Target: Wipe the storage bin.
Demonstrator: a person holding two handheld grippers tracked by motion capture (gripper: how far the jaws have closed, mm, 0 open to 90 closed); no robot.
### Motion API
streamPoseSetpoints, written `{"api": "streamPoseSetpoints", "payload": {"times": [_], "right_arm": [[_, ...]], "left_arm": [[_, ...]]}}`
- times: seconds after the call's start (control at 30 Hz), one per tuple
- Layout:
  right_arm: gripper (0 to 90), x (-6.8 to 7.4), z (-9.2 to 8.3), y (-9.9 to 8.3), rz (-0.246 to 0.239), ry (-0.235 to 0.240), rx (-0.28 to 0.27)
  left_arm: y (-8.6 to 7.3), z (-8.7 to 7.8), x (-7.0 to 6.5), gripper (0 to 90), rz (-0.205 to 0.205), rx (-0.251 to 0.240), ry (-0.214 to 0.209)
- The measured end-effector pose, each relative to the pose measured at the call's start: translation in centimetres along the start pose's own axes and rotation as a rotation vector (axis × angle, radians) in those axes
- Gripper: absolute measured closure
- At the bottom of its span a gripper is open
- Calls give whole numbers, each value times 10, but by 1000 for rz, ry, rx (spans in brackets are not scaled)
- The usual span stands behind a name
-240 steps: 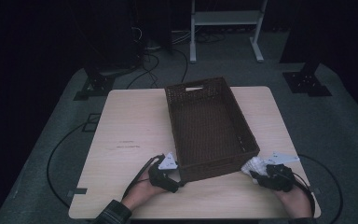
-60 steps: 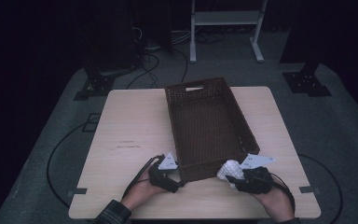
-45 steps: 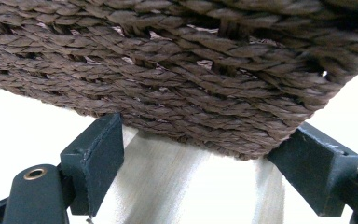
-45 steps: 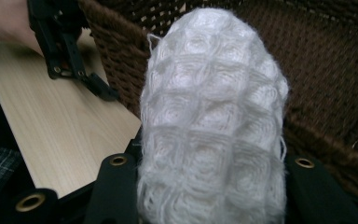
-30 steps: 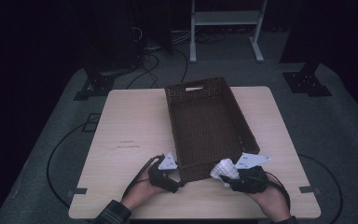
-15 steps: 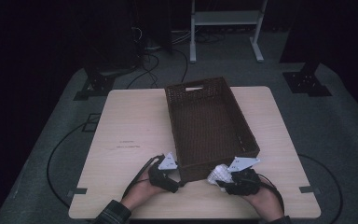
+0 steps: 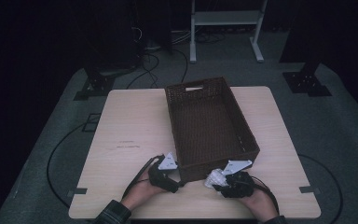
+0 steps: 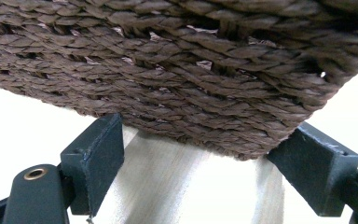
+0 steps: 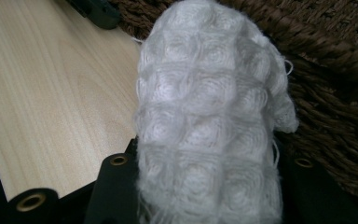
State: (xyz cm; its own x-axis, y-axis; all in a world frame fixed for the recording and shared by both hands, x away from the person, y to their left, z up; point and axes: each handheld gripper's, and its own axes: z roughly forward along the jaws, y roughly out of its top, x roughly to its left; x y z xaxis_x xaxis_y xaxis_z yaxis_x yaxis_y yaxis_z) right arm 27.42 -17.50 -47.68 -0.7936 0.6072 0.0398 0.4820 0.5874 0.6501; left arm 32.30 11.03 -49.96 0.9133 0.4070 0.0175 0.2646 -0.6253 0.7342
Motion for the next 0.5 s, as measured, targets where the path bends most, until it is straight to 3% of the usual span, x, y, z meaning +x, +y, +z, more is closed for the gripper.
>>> {"api": "streamPoseSetpoints", "payload": {"times": [0.13,0.5], "right_arm": [[554,1,-4,3,-9,-8,-1],[554,7,-27,16,-15,-9,-81]], "left_arm": [[0,0,0,175,-1,0,0],[0,0,0,175,-1,-1,0]]}}
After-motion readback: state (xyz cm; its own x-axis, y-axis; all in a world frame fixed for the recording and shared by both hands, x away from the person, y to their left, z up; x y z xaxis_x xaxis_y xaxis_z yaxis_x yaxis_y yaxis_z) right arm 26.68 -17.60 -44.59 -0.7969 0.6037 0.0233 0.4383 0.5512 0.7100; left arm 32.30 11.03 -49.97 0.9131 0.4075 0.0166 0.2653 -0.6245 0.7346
